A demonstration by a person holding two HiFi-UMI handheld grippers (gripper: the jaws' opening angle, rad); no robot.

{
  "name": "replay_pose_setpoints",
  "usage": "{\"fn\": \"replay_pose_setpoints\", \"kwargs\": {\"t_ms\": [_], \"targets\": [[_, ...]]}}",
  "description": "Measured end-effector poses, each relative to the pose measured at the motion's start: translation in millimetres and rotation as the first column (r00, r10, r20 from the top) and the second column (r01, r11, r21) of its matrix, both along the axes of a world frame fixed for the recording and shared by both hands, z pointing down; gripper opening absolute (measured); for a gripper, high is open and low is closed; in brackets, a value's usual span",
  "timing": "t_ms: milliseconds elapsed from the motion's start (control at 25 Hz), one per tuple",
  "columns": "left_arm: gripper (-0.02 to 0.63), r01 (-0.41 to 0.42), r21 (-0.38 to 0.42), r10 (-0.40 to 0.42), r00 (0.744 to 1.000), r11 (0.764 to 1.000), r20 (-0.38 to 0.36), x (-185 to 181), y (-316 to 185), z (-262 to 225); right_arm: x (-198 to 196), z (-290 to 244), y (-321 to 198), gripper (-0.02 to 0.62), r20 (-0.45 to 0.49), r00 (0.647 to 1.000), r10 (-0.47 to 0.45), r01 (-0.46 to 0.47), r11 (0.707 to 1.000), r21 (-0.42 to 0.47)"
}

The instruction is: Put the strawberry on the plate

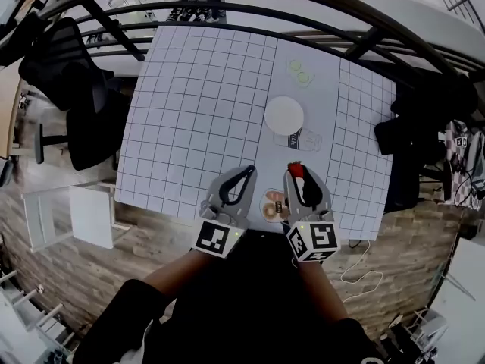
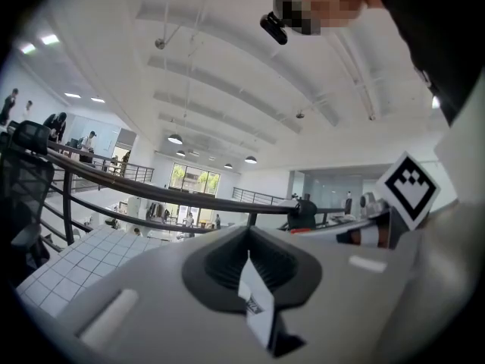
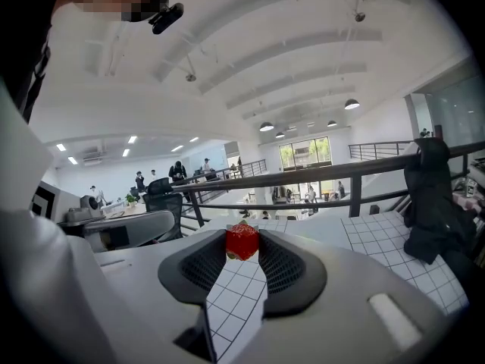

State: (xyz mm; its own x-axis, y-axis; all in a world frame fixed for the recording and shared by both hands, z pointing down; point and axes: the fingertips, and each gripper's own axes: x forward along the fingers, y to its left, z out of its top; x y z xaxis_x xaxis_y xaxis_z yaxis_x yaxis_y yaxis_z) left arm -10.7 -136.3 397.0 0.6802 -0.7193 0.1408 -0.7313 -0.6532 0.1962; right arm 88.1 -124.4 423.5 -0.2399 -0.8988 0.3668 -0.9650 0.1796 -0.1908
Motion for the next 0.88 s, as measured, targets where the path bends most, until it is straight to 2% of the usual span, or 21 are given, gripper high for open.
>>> {"fn": "replay_pose_setpoints", "kwargs": {"t_ms": [200,440,880], "targets": [[0.009,0.019,-0.022,-0.018,0.999,1.000,0.036,18,-21,11,19,13,-29,0.130,-0.039,0.999,-0.032,0.032,0.999,-0.005],[0.008,0.021,-0.039,-0.019,0.997,0.999,0.071,33,-42,26,32,36,-56,0.130,-0.023,0.998,-0.059,0.058,0.997,-0.041],[0.009,0.001,-0.095,0.006,0.997,0.995,0.079,62,-54,49,44,69,-92,0.132,-0.002,0.995,-0.099,0.098,0.989,-0.106]]}}
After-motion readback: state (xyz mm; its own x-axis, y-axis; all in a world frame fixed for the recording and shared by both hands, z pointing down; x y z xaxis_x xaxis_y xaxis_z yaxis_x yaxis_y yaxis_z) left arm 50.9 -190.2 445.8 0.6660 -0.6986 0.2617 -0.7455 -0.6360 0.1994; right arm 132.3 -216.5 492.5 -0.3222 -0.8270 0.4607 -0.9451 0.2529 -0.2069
